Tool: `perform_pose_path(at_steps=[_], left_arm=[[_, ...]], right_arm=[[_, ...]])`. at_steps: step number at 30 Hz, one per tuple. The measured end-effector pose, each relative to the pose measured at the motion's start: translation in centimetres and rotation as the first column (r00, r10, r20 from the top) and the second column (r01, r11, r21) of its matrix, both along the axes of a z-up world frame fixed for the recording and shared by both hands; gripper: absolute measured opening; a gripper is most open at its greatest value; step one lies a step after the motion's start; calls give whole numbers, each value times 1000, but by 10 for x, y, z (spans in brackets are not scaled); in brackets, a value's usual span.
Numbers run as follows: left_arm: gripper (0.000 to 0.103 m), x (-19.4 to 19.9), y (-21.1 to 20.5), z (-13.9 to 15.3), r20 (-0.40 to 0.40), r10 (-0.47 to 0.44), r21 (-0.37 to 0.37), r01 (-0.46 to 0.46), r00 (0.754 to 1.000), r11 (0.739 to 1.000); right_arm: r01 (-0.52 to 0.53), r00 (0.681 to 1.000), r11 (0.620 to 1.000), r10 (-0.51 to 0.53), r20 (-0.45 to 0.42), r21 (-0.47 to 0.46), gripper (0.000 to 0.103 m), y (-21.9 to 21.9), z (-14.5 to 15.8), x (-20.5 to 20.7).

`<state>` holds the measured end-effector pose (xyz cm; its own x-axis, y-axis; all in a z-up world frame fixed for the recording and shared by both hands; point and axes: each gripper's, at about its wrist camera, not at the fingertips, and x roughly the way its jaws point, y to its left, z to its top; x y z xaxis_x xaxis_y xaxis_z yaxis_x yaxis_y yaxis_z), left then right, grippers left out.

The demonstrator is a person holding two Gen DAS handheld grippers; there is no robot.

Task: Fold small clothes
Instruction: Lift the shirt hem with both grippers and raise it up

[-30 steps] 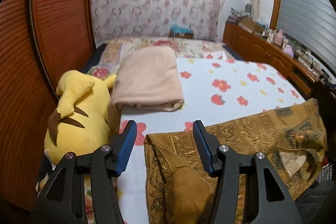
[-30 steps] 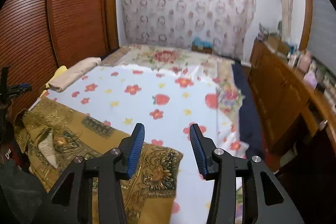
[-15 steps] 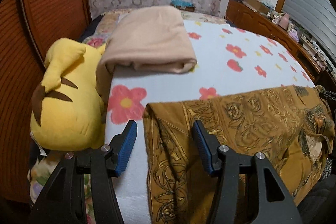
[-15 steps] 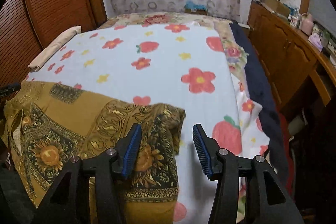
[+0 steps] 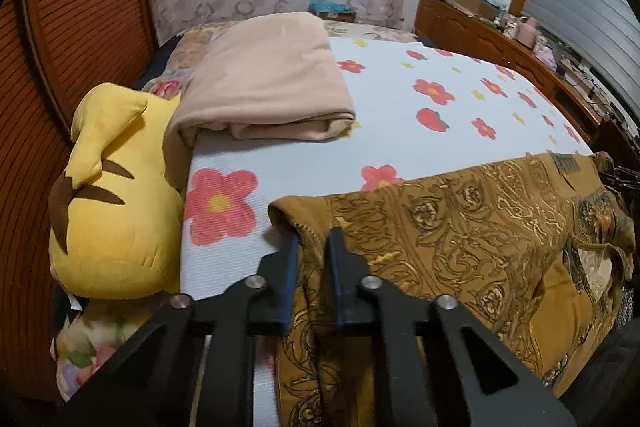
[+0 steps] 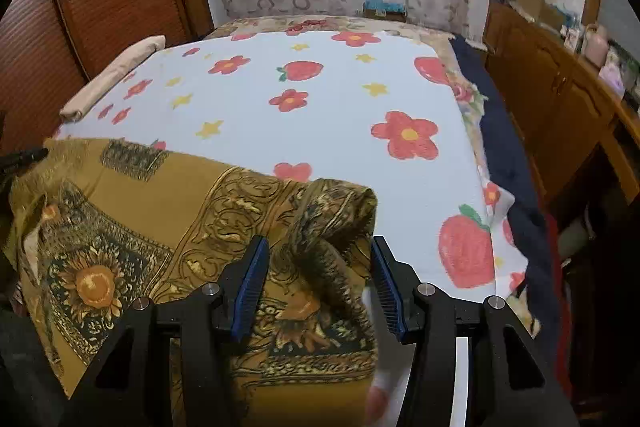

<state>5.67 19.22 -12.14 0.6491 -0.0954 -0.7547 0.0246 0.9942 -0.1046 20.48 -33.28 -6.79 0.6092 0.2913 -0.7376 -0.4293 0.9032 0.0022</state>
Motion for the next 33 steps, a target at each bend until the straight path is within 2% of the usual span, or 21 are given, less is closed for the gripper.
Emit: perform_pose_path(at_steps=[1, 2, 4, 5, 8, 12, 14, 19, 24, 30, 33], left_arm=[[10, -1, 1, 0, 3, 2, -11, -2, 1000, 1000], [7, -1, 1, 0, 6, 4, -19, -4, 1000, 1000], [6, -4, 2, 3, 19, 8, -32, -7, 1000, 999], [6, -6, 1, 6, 34, 9, -38, -8, 999, 999], [6, -22, -2, 29, 119, 16, -70, -8, 993, 997], [6, -46, -2, 67, 240, 22, -128, 10, 971, 992], [5, -59, 3, 89, 307, 37, -172, 17, 951, 985], [5, -77, 1, 141, 432, 37, -158, 36, 901, 987], [5, -95, -5, 202, 566, 20, -111, 52, 824, 992], [5, -103, -3, 258, 678, 14, -78, 54, 735, 995], [5, -108, -2, 278, 710, 7, -65, 55, 705, 996]], right_arm=[[-2, 1000, 1000, 2, 12, -12, 53, 2, -1, -3], [-5, 1000, 1000, 5, 20, -16, 47, 3, -2, -6], [-19, 1000, 1000, 19, 23, -2, 30, 4, -2, -11], [-31, 999, 1000, 31, 22, 2, 15, 4, -1, -13], [-66, 997, 997, 64, 46, 28, 12, 3, 3, -24], [-52, 990, 994, 39, 137, 97, 12, -9, 31, -47], [-28, 982, 988, -2, 189, 154, 11, -17, 55, -64], [-66, 937, 974, -14, 348, 216, 11, -23, 114, -112], [-129, 875, 963, -2, 484, 239, 11, -35, 178, -146], [-143, 809, 963, -19, 588, 229, 11, -54, 239, -168], [-144, 770, 965, -31, 637, 221, 11, -60, 263, -185]])
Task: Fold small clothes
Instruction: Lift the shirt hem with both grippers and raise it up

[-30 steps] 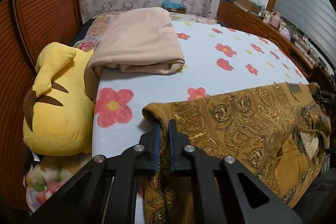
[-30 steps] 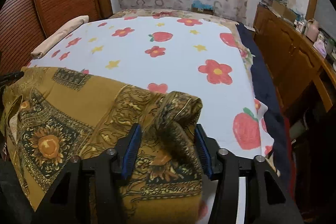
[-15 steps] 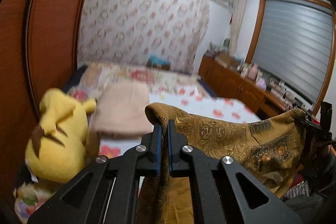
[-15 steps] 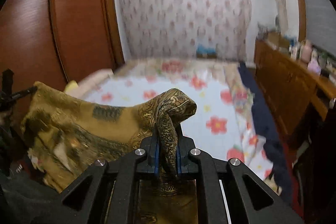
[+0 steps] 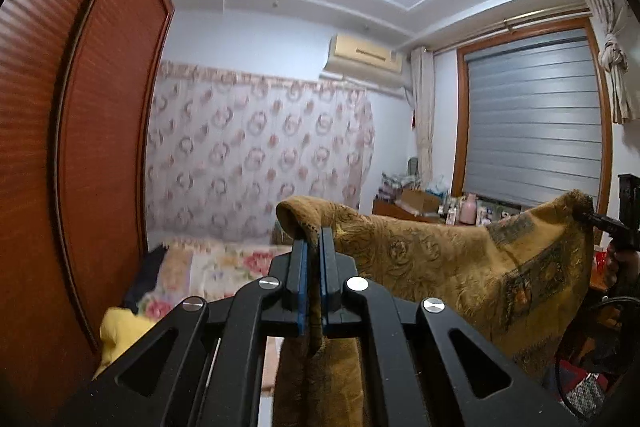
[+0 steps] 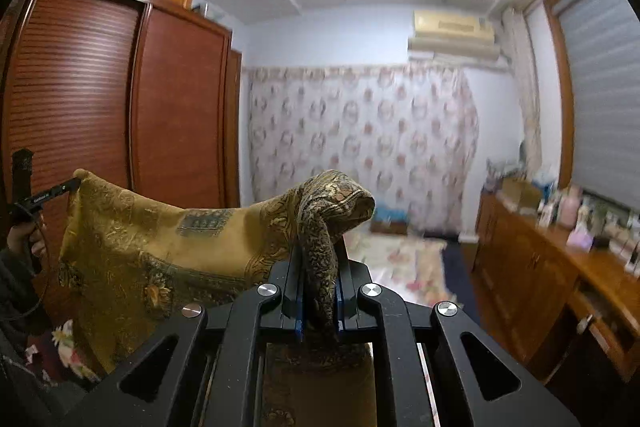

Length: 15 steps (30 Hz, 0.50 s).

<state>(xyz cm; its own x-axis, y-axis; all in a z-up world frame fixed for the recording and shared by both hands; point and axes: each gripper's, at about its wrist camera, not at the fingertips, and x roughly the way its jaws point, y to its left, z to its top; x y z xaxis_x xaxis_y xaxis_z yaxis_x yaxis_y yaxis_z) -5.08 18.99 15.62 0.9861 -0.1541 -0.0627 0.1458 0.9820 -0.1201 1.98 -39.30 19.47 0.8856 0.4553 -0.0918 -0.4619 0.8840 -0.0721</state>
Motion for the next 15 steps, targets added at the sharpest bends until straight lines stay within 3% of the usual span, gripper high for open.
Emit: perform_pose_path(at_steps=[9, 12, 15], left_arm=[[5, 9, 2, 21, 61, 15, 16, -16, 998, 1000], [5, 31, 1, 20, 56, 50, 40, -52, 997, 998], [5, 61, 4, 10, 16, 69, 31, -69, 998, 997]], right_arm=[[21, 995, 1000, -20, 101, -12, 11, -8, 41, -29], [36, 994, 999, -33, 107, -28, 11, 2, 29, -19], [44, 997, 998, -42, 59, -41, 11, 27, 0, 17]])
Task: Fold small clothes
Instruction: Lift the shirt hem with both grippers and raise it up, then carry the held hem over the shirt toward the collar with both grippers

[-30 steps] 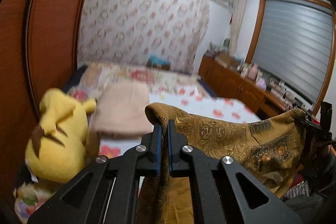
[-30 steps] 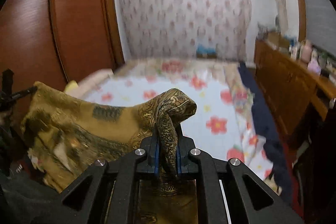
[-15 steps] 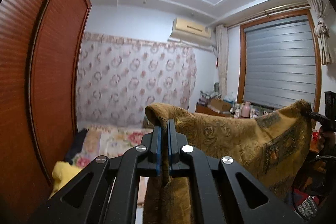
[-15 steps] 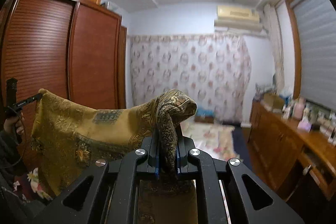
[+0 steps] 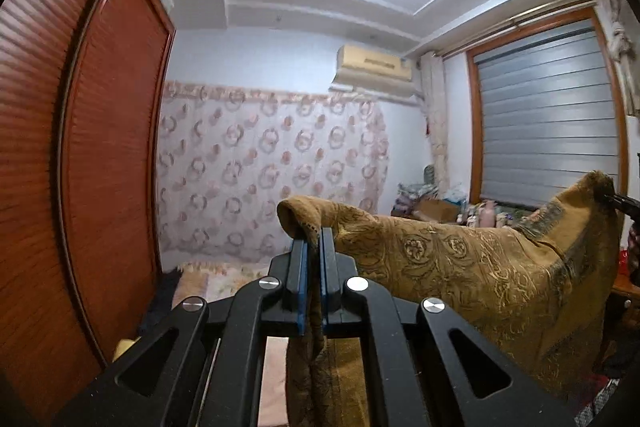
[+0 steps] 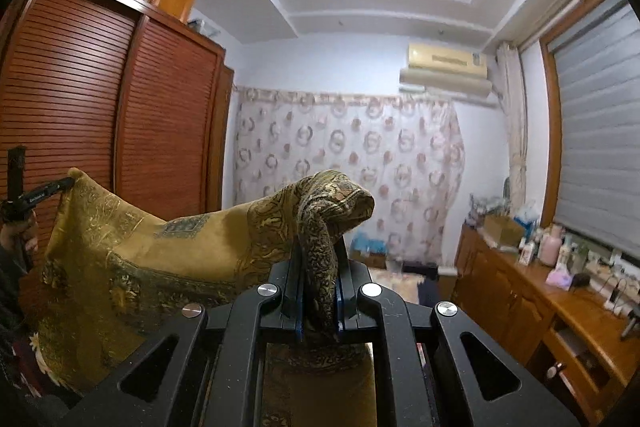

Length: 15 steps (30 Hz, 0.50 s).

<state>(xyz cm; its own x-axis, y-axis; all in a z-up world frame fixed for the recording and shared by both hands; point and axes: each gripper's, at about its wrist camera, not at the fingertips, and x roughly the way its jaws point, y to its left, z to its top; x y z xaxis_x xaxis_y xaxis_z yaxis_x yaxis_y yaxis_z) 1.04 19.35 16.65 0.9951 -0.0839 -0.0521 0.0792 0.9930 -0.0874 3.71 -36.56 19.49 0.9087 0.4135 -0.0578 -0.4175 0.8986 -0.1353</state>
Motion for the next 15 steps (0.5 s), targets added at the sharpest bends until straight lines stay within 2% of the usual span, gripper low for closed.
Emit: perform_pose_path(at_steps=[2, 7, 15], left_arm=[[5, 27, 4, -17, -46, 12, -15, -13, 999, 1000], [5, 95, 5, -68, -190, 31, -8, -33, 981, 999], [5, 158, -8, -128, -360, 57, 48, -43, 931, 998]], right_arm=[[16, 999, 1000, -17, -28, -27, 11, 10, -7, 22], [25, 985, 998, -35, -166, -58, 11, 31, -44, 91], [63, 919, 987, -115, -376, -149, 11, 74, -122, 191]])
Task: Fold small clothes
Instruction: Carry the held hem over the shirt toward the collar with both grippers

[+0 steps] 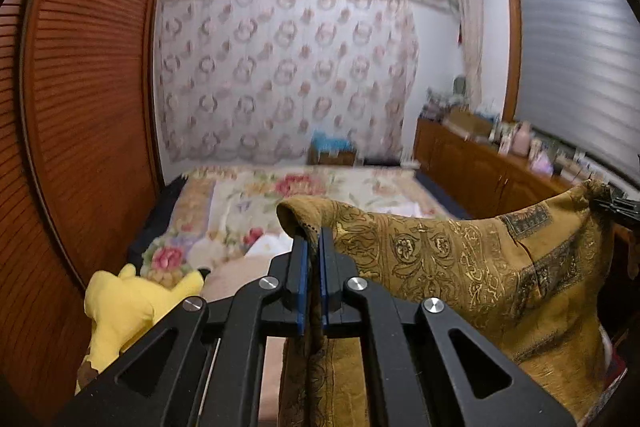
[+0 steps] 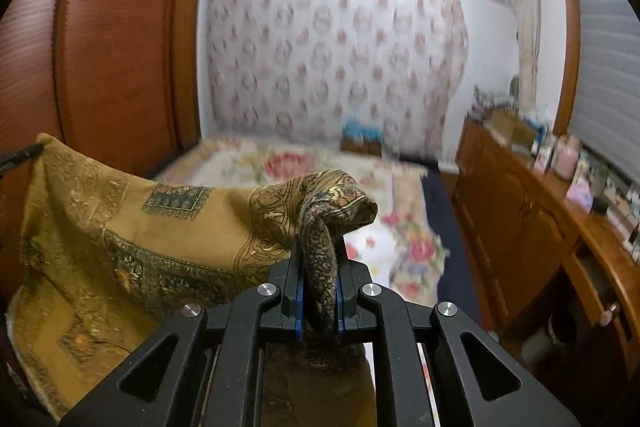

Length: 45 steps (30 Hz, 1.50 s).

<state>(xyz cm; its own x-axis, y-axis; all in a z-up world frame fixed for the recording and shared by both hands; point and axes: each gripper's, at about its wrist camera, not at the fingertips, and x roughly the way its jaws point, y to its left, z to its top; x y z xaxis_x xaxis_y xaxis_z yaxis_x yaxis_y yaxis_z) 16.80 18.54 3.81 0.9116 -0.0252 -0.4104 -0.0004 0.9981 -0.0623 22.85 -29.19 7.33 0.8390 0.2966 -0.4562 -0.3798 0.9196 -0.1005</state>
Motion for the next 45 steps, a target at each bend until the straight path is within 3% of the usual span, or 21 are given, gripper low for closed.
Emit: perform_pose_path(at_steps=[2, 4, 6, 7, 8, 11, 13, 15, 18, 23, 31, 34, 41, 45], left_arm=[[7, 10, -4, -11, -34, 15, 22, -14, 999, 1000], [10, 22, -5, -20, -85, 32, 25, -30, 996, 999], [23, 21, -5, -27, -101, 21, 13, -20, 995, 1000], [46, 19, -7, -28, -103, 14, 7, -13, 995, 1000], [56, 13, -8, -32, -101, 1, -1, -1, 995, 1000], [72, 4, -12, -41, -127, -18, -21, 16, 992, 1000], [77, -8, -19, -55, -153, -21, -25, 17, 988, 1000], [78, -17, -26, -70, -183, -32, -30, 27, 983, 999], [78, -27, -38, -94, -251, -71, -43, 62, 965, 997], [78, -33, -62, -122, -338, -129, -17, 131, 932, 991], [78, -31, -61, -142, -416, -137, -16, 143, 899, 990], [78, -28, -65, -150, -440, -122, 23, 147, 890, 989], [88, -25, -75, -158, -472, -135, 38, 174, 871, 984], [89, -25, -75, -158, -474, -137, 39, 176, 870, 984]], right_arm=[[18, 999, 1000, -19, -48, -13, 11, 10, -15, 20], [48, 996, 999, -49, -73, -24, 18, 16, -23, 33], [81, 991, 996, -85, -99, -47, 32, 23, -31, 40], [81, 989, 995, -86, -117, -50, 36, 27, -32, 41], [80, 988, 996, -86, -127, -50, 43, 32, -32, 40], [69, 988, 997, -74, -138, -37, 49, 34, -26, 38], [62, 984, 998, -64, -165, -15, 49, 32, -25, 34], [59, 981, 998, -59, -186, -2, 49, 22, -26, 21], [19, 968, 1000, -13, -252, 20, 49, -5, -37, 35], [-13, 951, 999, 3, -308, -30, 49, -11, -52, 19], [31, 937, 999, -27, -348, 7, 50, -49, -46, 12], [60, 926, 998, -49, -374, 16, 49, -59, -48, 16], [94, 910, 994, -63, -409, 56, 49, -64, -45, 48], [107, 909, 993, -76, -411, 52, 49, -60, -43, 67]])
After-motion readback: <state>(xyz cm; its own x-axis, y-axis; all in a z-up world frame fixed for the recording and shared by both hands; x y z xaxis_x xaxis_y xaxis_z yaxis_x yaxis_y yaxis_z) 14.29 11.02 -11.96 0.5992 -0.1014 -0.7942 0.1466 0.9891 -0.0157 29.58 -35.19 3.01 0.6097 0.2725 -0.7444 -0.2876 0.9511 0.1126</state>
